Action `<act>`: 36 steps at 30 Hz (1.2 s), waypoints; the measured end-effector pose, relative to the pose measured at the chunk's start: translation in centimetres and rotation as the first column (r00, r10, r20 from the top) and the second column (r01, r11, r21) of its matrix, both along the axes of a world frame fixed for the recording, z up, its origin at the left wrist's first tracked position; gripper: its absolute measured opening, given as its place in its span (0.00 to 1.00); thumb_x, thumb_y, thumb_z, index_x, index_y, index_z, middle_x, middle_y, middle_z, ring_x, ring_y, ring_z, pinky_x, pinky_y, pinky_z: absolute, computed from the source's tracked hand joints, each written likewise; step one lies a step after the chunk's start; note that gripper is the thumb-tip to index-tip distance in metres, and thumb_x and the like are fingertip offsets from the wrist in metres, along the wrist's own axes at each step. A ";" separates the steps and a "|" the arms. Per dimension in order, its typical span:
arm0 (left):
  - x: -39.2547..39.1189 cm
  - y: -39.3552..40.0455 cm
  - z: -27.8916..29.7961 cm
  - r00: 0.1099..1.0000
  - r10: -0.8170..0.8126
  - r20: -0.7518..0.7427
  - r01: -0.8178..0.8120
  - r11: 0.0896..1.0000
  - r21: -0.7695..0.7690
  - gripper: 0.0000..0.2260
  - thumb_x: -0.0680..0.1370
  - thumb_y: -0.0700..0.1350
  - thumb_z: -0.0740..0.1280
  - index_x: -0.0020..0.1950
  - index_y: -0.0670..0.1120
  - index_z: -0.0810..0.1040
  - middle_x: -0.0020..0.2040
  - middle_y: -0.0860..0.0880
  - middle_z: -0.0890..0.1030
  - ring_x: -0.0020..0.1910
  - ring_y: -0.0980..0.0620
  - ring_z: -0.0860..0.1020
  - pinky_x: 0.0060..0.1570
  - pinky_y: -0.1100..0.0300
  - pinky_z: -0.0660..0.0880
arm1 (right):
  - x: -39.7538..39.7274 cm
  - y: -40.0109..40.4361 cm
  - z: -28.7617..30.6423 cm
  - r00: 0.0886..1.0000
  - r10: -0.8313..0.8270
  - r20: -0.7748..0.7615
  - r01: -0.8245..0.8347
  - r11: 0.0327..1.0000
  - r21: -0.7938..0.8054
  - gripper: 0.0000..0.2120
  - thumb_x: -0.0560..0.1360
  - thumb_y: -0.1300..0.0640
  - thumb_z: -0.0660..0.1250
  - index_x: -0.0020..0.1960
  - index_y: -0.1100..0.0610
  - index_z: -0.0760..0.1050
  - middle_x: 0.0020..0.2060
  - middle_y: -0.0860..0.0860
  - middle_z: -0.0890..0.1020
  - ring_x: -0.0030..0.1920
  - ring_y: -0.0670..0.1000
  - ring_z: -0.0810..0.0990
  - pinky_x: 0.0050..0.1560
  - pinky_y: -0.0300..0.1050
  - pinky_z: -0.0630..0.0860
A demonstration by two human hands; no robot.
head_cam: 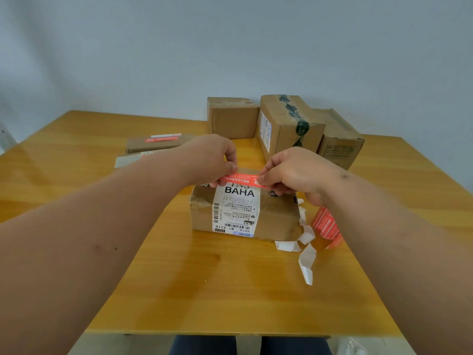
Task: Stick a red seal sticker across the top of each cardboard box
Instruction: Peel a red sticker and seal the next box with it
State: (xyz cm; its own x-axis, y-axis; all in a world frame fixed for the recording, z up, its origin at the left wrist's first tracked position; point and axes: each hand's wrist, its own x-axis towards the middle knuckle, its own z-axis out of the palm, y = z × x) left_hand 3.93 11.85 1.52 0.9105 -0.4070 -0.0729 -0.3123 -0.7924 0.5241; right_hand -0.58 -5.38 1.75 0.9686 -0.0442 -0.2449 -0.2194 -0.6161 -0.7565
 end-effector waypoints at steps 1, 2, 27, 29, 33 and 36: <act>0.0 -0.2 0.0 1.000 -0.013 0.021 0.012 0.999 0.044 0.06 0.81 0.47 0.64 0.45 0.49 0.77 0.36 0.51 0.84 0.31 0.58 0.79 0.37 0.63 0.77 | 0.0 0.2 -0.1 1.000 0.001 0.010 0.000 0.999 -0.046 0.04 0.73 0.62 0.70 0.46 0.62 0.81 0.36 0.55 0.82 0.32 0.48 0.76 0.36 0.40 0.72; -0.1 -0.3 0.0 0.999 -0.024 0.038 0.021 0.996 0.084 0.06 0.81 0.47 0.64 0.46 0.48 0.78 0.36 0.51 0.83 0.32 0.59 0.78 0.39 0.63 0.77 | 0.2 0.4 -0.3 1.000 0.000 0.020 0.002 0.995 -0.096 0.04 0.74 0.61 0.70 0.47 0.62 0.81 0.38 0.56 0.83 0.33 0.49 0.76 0.38 0.41 0.73; 0.3 -3.4 -0.1 0.995 0.068 -0.068 -0.033 0.904 0.426 0.07 0.79 0.44 0.66 0.54 0.42 0.77 0.44 0.44 0.85 0.39 0.47 0.85 0.46 0.52 0.83 | 1.7 1.7 -1.7 0.998 0.055 0.043 -0.021 0.823 -0.568 0.08 0.74 0.59 0.64 0.50 0.58 0.80 0.46 0.55 0.83 0.47 0.53 0.82 0.50 0.47 0.81; 0.1 -3.5 0.1 0.997 0.053 -0.062 -0.019 0.892 0.451 0.07 0.80 0.44 0.65 0.54 0.41 0.77 0.45 0.44 0.84 0.39 0.46 0.85 0.45 0.52 0.83 | 1.8 1.8 -1.7 0.998 0.059 0.031 -0.031 0.816 -0.578 0.08 0.75 0.58 0.64 0.50 0.58 0.80 0.46 0.54 0.82 0.47 0.53 0.82 0.50 0.47 0.81; -0.4 -3.9 0.5 1.000 0.012 -0.013 -0.004 0.864 0.504 0.08 0.81 0.44 0.63 0.56 0.40 0.77 0.42 0.46 0.81 0.34 0.50 0.81 0.47 0.56 0.82 | 1.8 1.8 -1.6 0.998 0.064 0.011 -0.046 0.809 -0.586 0.08 0.74 0.58 0.65 0.50 0.58 0.80 0.46 0.55 0.83 0.47 0.53 0.82 0.49 0.47 0.81; -0.8 -4.2 0.9 1.000 -0.011 0.011 0.003 0.840 0.542 0.06 0.81 0.43 0.62 0.53 0.41 0.75 0.34 0.47 0.73 0.29 0.53 0.73 0.39 0.60 0.78 | 2.0 1.8 -1.4 0.998 0.068 -0.005 -0.057 0.796 -0.603 0.06 0.74 0.59 0.64 0.46 0.59 0.79 0.41 0.54 0.82 0.44 0.52 0.82 0.45 0.45 0.80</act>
State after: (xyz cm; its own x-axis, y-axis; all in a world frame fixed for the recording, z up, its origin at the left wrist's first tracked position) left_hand 3.13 7.67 2.41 0.9101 -0.3126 -0.2722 -0.3228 -0.9464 0.0074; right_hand 1.37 -3.61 0.36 0.9778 -0.1170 -0.1738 -0.1559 -0.9604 -0.2308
